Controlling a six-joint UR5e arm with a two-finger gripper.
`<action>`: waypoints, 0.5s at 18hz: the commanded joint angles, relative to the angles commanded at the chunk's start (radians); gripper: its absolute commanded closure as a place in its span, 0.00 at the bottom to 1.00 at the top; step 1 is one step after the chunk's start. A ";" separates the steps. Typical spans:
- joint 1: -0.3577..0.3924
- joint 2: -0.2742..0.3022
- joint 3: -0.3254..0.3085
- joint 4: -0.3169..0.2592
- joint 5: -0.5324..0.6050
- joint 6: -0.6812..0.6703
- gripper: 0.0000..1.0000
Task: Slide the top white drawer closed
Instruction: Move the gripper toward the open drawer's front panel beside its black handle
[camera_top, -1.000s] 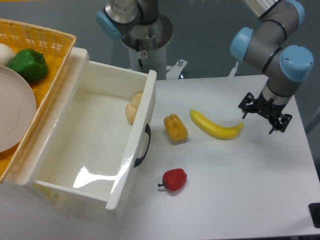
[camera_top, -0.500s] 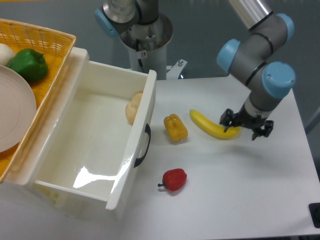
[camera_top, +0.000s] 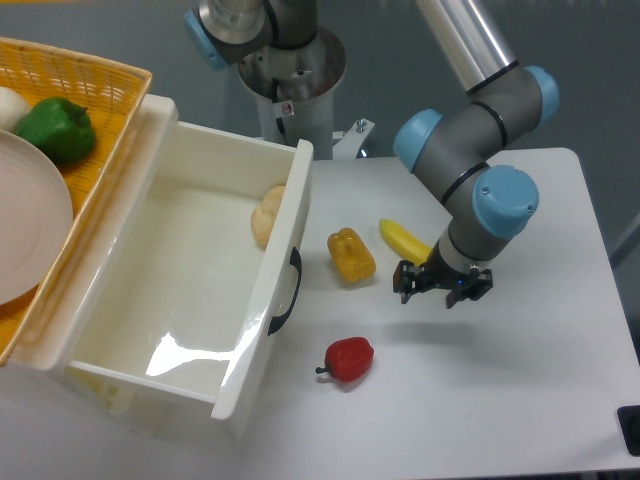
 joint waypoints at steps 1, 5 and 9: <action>-0.005 0.009 0.000 -0.003 -0.038 0.000 0.89; -0.047 0.046 0.000 -0.017 -0.108 -0.003 1.00; -0.058 0.052 0.009 -0.072 -0.220 -0.005 1.00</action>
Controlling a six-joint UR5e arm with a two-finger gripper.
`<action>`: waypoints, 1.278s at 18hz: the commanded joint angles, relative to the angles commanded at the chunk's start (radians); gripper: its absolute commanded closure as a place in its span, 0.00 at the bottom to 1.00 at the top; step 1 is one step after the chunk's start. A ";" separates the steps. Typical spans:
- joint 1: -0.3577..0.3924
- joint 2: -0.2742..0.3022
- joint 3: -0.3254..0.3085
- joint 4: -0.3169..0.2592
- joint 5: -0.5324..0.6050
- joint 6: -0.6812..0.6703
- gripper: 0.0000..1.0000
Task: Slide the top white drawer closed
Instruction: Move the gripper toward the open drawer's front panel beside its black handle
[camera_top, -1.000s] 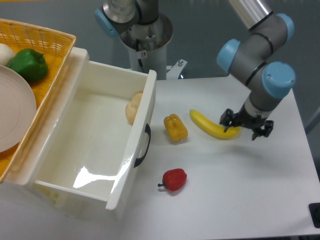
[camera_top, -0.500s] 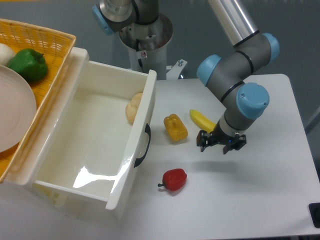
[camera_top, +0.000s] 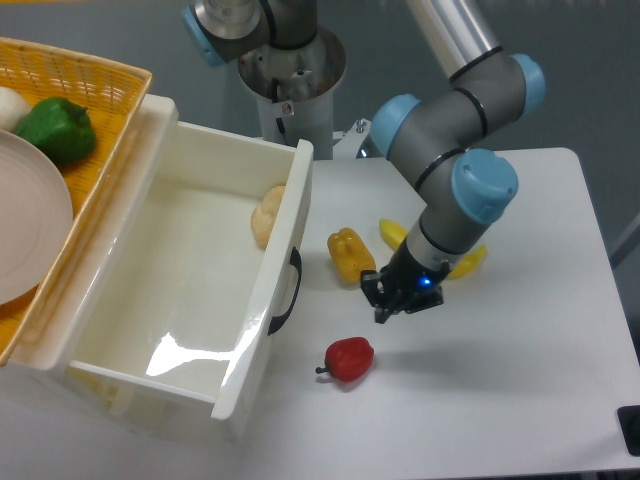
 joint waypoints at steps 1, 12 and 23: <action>-0.005 0.000 0.003 -0.014 -0.015 0.002 1.00; -0.009 0.041 0.012 -0.140 -0.114 0.011 1.00; -0.040 0.070 0.009 -0.180 -0.112 0.009 1.00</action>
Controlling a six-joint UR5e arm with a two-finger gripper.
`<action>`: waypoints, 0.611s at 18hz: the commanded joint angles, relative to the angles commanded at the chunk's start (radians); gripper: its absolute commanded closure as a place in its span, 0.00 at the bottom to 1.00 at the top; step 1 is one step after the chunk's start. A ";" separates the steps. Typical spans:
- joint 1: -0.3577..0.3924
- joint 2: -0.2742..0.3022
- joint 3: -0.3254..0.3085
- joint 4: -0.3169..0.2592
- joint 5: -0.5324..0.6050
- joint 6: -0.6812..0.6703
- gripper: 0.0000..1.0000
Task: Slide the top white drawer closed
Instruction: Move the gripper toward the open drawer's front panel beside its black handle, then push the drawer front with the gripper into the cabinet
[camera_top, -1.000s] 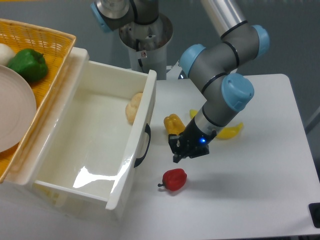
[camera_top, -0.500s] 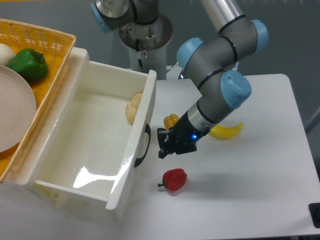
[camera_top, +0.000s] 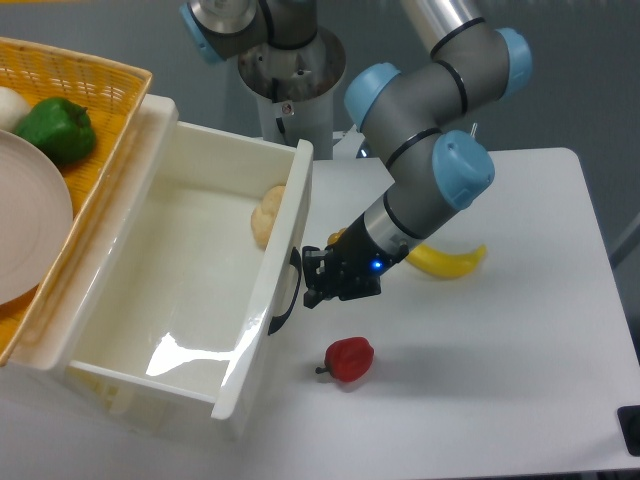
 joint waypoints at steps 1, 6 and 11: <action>-0.002 0.003 -0.002 -0.003 -0.002 0.000 1.00; -0.009 0.012 -0.002 -0.025 0.000 0.000 1.00; -0.023 0.023 -0.002 -0.035 0.000 -0.002 1.00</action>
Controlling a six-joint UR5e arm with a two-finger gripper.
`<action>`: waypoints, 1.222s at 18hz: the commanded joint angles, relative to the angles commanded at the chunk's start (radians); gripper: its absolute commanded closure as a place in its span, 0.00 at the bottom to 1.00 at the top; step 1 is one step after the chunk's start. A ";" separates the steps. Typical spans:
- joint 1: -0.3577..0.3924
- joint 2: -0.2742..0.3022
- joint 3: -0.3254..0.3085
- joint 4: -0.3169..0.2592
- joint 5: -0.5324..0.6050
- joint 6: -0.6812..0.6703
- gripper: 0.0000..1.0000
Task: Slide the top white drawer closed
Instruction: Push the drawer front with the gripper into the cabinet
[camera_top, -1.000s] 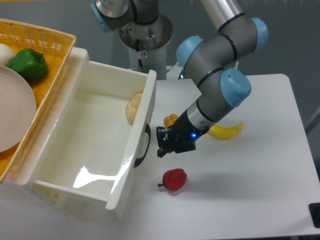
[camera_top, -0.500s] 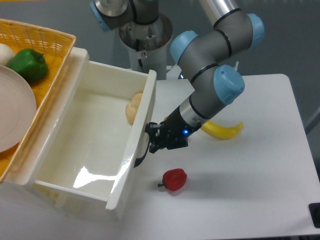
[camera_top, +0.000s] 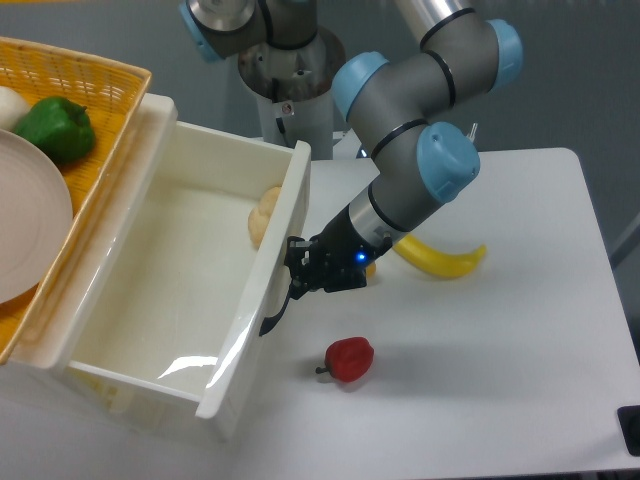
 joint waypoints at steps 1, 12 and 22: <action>-0.002 0.003 -0.003 -0.003 -0.002 0.000 1.00; -0.037 0.017 -0.014 -0.008 0.000 -0.008 1.00; -0.066 0.031 -0.023 -0.021 0.000 -0.008 1.00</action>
